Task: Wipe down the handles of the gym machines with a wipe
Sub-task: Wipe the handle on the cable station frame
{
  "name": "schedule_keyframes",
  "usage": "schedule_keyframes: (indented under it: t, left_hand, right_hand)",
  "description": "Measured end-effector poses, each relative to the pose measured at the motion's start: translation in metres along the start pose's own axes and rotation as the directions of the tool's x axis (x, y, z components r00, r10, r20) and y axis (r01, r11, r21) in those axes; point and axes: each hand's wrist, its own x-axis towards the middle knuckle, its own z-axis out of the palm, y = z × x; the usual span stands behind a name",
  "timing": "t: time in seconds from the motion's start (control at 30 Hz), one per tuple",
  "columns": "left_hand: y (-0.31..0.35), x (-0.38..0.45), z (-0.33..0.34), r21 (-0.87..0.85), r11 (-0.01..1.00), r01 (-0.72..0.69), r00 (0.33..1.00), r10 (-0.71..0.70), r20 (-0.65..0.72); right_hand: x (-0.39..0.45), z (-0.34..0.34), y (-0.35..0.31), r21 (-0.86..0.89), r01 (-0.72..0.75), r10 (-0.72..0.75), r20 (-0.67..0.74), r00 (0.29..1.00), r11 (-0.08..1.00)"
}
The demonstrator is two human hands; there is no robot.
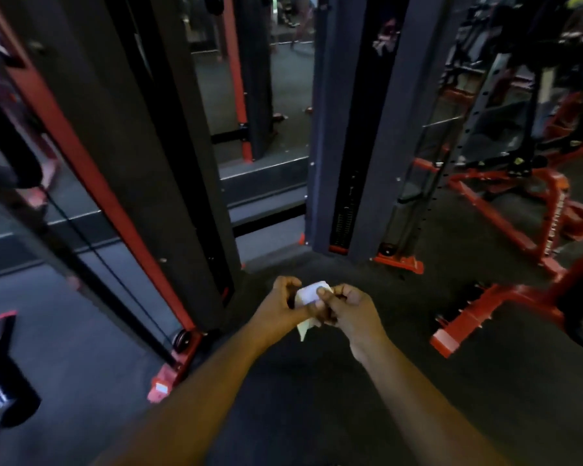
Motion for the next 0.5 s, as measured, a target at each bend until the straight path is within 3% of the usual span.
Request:
schedule_keyframes:
  t: [0.1,0.23,0.3,0.43,0.5]
  left_hand:
    - [0.002,0.002,0.002,0.073,0.994,-0.076,0.991,0.083,-0.102]
    - [0.005,0.001,0.001,0.369,0.926,-0.084,0.942,0.194,-0.273]
    - [0.004,0.001,-0.001,0.424,0.9,-0.098,0.928,0.237,-0.288]
    - [0.004,-0.001,-0.015,0.347,0.936,-0.067,0.918,0.194,-0.346]
    - [0.006,-0.003,-0.025,0.226,0.974,-0.027,0.915,0.114,-0.386]
  right_hand:
    - [0.023,-0.002,-0.01,-0.089,0.062,-0.054,0.087,0.995,0.994]
    - [0.042,0.002,-0.02,-0.159,0.141,-0.098,0.254,0.962,0.977]
    - [0.048,0.008,-0.022,-0.149,0.142,-0.092,0.3,0.95,0.979]
    - [0.06,0.024,-0.03,-0.073,0.152,-0.115,0.361,0.925,0.986]
    - [0.067,0.034,-0.03,-0.048,0.148,-0.123,0.344,0.931,0.988]
